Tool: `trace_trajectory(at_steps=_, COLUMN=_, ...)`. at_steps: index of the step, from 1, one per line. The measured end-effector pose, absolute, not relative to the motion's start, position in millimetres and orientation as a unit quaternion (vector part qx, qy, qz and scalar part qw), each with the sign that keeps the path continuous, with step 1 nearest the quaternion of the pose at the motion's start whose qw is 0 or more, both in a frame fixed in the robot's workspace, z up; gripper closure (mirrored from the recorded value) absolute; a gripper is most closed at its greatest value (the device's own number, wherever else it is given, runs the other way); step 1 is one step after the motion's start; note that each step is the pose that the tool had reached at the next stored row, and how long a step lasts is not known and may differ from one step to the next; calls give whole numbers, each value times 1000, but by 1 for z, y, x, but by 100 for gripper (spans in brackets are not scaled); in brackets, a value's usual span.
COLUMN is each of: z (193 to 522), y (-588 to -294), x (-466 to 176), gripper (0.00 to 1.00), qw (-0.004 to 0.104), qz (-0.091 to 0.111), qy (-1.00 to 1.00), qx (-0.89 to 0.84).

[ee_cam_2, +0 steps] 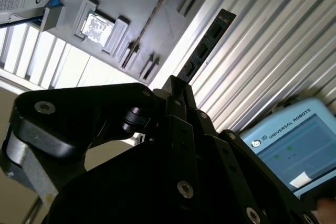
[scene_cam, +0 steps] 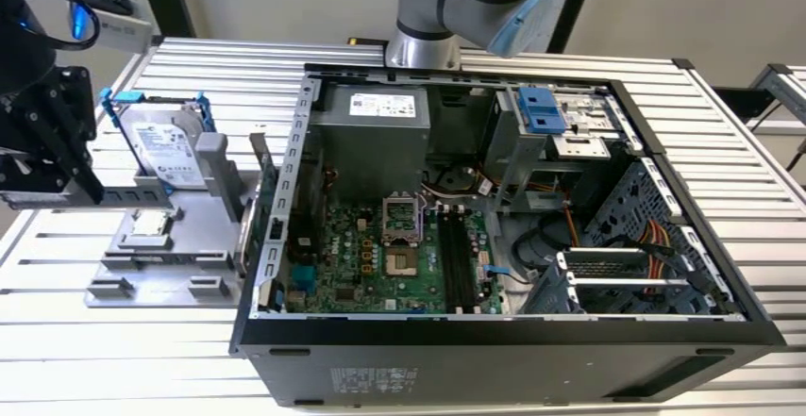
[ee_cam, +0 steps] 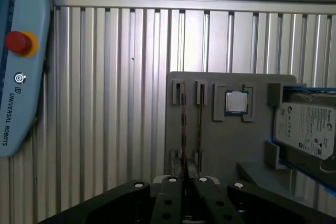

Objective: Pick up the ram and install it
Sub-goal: 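Pick up the ram and move it above insertion slot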

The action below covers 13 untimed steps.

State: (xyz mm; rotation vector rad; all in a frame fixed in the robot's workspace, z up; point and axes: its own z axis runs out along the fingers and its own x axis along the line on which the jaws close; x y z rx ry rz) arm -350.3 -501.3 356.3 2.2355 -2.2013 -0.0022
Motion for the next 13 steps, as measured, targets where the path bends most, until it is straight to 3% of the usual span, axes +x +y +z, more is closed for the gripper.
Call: trace_trajectory(at_steps=13, z=367, y=-501, x=-350, gripper=100, qw=2, qz=-1, qy=-702, qx=713)
